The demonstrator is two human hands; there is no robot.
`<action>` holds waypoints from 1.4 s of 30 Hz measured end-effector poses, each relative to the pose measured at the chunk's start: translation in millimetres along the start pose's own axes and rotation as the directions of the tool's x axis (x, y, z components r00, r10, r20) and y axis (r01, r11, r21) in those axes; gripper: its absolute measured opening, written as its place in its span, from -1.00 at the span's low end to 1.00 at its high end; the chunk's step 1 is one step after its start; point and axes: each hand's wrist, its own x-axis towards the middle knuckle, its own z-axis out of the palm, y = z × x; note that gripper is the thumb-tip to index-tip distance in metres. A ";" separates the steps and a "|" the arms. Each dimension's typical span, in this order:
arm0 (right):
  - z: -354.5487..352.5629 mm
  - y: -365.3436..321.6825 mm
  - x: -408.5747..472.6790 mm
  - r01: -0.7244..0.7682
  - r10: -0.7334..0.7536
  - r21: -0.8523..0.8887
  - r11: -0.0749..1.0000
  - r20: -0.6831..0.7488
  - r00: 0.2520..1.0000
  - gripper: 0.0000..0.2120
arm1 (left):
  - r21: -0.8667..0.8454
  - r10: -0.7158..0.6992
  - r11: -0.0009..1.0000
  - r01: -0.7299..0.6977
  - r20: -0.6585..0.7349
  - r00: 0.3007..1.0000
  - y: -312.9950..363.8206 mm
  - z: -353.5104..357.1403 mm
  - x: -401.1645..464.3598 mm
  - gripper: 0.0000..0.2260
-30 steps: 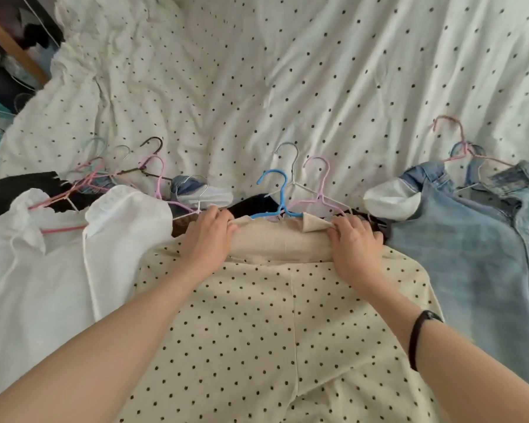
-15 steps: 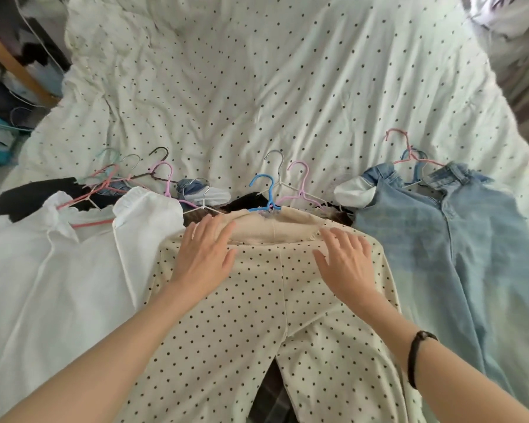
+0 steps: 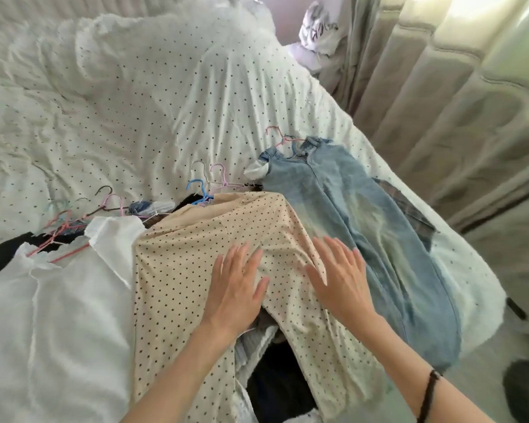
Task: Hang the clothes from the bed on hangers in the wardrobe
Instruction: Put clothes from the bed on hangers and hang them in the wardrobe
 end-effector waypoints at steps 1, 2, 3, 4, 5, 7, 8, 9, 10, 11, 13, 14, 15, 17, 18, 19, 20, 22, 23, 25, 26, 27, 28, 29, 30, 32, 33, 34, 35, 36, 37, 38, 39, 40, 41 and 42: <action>-10.7 5.1 -17.4 -0.042 0.042 -0.004 0.999 -0.033 0.999 -0.48 | -0.016 0.054 0.998 -0.054 0.004 0.999 14.9 -5.3 -4.5 -0.43; -20.5 10.8 -34.2 -0.086 0.086 -0.004 0.996 -0.057 0.995 -0.48 | -0.031 0.110 0.993 -0.110 -0.010 0.994 29.4 -10.2 -7.6 -0.42; -29.9 16.8 -50.7 -0.128 0.128 -0.001 0.992 -0.074 0.989 -0.49 | -0.038 0.163 0.986 -0.164 -0.024 0.986 43.9 -15.3 -10.3 -0.44; -39.7 23.4 -66.9 -0.168 0.168 0.002 0.986 -0.090 0.982 -0.49 | -0.037 0.220 0.974 -0.221 -0.045 0.975 58.4 -18.6 -12.2 -0.48; -50.1 30.4 -82.1 -0.202 0.201 0.001 0.979 -0.114 0.973 -0.48 | -0.033 0.274 0.961 -0.276 -0.058 0.960 72.8 -20.6 -13.6 -0.52; -73.2 45.1 -109.5 -0.270 0.266 -0.001 0.963 -0.172 0.949 -0.48 | -0.023 0.361 0.931 -0.365 -0.092 0.928 101.8 -21.2 -14.1 -0.56; -86.2 53.7 -122.9 -0.309 0.303 0.000 0.951 -0.201 0.932 -0.47 | -0.027 0.396 0.916 -0.401 -0.100 0.913 118.0 -20.8 -14.6 -0.56; -99.1 62.7 -136.4 -0.348 0.337 -0.003 0.937 -0.236 0.911 -0.47 | -0.036 0.433 0.898 -0.438 -0.098 0.896 135.9 -21.2 -15.2 -0.55; -111.8 72.2 -150.1 -0.385 0.367 -0.013 0.923 -0.272 0.889 -0.47 | -0.043 0.478 0.874 -0.484 -0.102 0.872 154.2 -20.9 -16.3 -0.54; -124.1 82.1 -165.1 -0.425 0.399 -0.021 0.905 -0.308 0.864 -0.47 | -0.044 0.531 0.842 -0.538 -0.111 0.840 173.9 -20.1 -18.0 -0.54; -146.1 100.8 -196.6 -0.514 0.469 -0.028 0.857 -0.370 0.802 -0.48 | -0.047 0.635 0.764 -0.643 -0.123 0.763 215.2 -18.1 -23.6 -0.54; -155.7 109.8 -213.6 -0.557 0.501 -0.035 0.830 -0.395 0.770 -0.49 | -0.056 0.679 0.722 -0.689 -0.129 0.722 236.4 -16.3 -28.2 -0.55; -164.5 118.6 -231.3 -0.596 0.530 -0.038 0.802 -0.416 0.739 -0.49 | -0.063 0.720 0.679 -0.731 -0.135 0.681 257.6 -13.8 -32.8 -0.55; -179.0 135.5 -270.0 -0.664 0.584 -0.029 0.747 -0.448 0.677 -0.49 | -0.063 0.795 0.587 -0.807 -0.146 0.589 301.2 -8.3 -46.6 -0.56; -185.7 142.8 -290.2 -0.691 0.605 -0.023 0.722 -0.463 0.648 -0.49 | -0.067 0.825 0.540 -0.839 -0.154 0.543 322.5 -5.2 -55.7 -0.57; -192.7 149.9 -310.7 -0.718 0.627 -0.013 0.696 -0.477 0.617 -0.48 | -0.081 0.848 0.496 -0.864 -0.166 0.503 344.0 -2.2 -66.1 -0.58; -199.5 157.1 -331.0 -0.743 0.650 0.004 0.669 -0.488 0.582 -0.48 | -0.100 0.866 0.456 -0.884 -0.178 0.467 364.3 1.4 -78.2 -0.58; -212.0 170.2 -371.3 -0.790 0.695 0.043 0.612 -0.506 0.511 -0.46 | -0.129 0.900 0.378 -0.917 -0.182 0.396 400.3 11.3 -106.7 -0.60; -218.2 176.7 -391.7 -0.811 0.710 0.055 0.582 -0.520 0.475 -0.46 | -0.143 0.914 0.344 -0.928 -0.176 0.366 416.3 17.7 -121.6 -0.60; -231.1 188.2 -432.8 -0.849 0.739 0.073 0.524 -0.535 0.409 -0.47 | -0.168 0.939 0.287 -0.943 -0.145 0.312 447.4 31.3 -149.7 -0.59; -237.4 193.2 -453.1 -0.864 0.754 0.081 0.497 -0.532 0.384 -0.47 | -0.172 0.950 0.262 -0.950 -0.128 0.286 463.5 37.3 -163.2 -0.59; -242.8 197.9 -473.8 -0.879 0.769 0.082 0.469 -0.529 0.360 -0.47 | -0.169 0.959 0.239 -0.956 -0.116 0.260 480.1 42.9 -176.2 -0.58; -247.9 201.8 -493.9 -0.896 0.783 0.086 0.435 -0.527 0.330 -0.47 | -0.165 0.967 0.212 -0.963 -0.104 0.231 496.4 48.0 -188.7 -0.57; -253.2 204.6 -513.6 -0.913 0.796 0.093 0.397 -0.530 0.292 -0.45 | -0.165 0.976 0.179 -0.970 -0.094 0.196 513.1 51.5 -201.3 -0.57; -259.2 206.9 -532.7 -0.928 0.807 0.105 0.357 -0.535 0.250 -0.41 | -0.170 0.983 0.141 -0.975 -0.089 0.158 530.2 53.8 -214.2 -0.56; -270.7 212.0 -567.5 -0.952 0.826 0.133 0.277 -0.538 0.165 -0.38 | -0.187 0.992 0.065 -0.980 -0.093 0.083 563.8 55.9 -238.8 -0.56; -276.5 214.0 -583.7 -0.960 0.829 0.146 0.238 -0.546 0.122 -0.38 | -0.199 0.994 0.027 -0.980 -0.099 0.047 580.5 56.6 -250.8 -0.56; -281.7 215.5 -598.9 -0.966 0.826 0.163 0.199 -0.558 0.076 -0.39 | -0.210 0.994 -0.012 -0.978 -0.107 0.011 596.9 57.3 -262.6 -0.56; -287.5 216.1 -613.5 -0.971 0.817 0.179 0.161 -0.576 0.029 -0.40 | -0.217 0.993 -0.054 -0.975 -0.118 -0.028 613.4 57.3 -274.9 -0.56; -292.4 216.0 -628.0 -0.974 0.804 0.192 0.124 -0.595 -0.015 -0.41 | -0.223 0.990 -0.095 -0.970 -0.127 -0.068 629.4 58.0 -287.7 -0.56; -296.5 215.1 -642.1 -0.976 0.785 0.198 0.089 -0.617 -0.054 -0.42 | -0.230 0.985 -0.135 -0.964 -0.135 -0.106 644.2 59.9 -300.1 -0.56; -299.3 213.6 -656.4 -0.978 0.771 0.202 0.048 -0.630 -0.092 -0.43 | -0.246 0.981 -0.172 -0.954 -0.133 -0.142 657.7 62.7 -312.9 -0.56; -301.3 211.7 -670.3 -0.978 0.766 0.208 0.002 -0.629 -0.132 -0.43 | -0.260 0.975 -0.210 -0.943 -0.128 -0.181 669.9 66.4 -325.8 -0.56; -302.4 209.8 -683.3 -0.975 0.769 0.218 -0.045 -0.615 -0.173 -0.43 | -0.270 0.967 -0.248 -0.930 -0.122 -0.223 680.5 70.7 -338.1 -0.55; -302.2 208.5 -696.6 -0.969 0.770 0.230 -0.093 -0.601 -0.216 -0.43 | -0.284 0.957 -0.290 -0.914 -0.112 -0.269 690.2 76.5 -349.7 -0.54; -302.3 207.2 -709.0 -0.961 0.758 0.241 -0.139 -0.599 -0.259 -0.43 | -0.304 0.943 -0.332 -0.893 -0.104 -0.315 699.4 81.9 -361.2 -0.54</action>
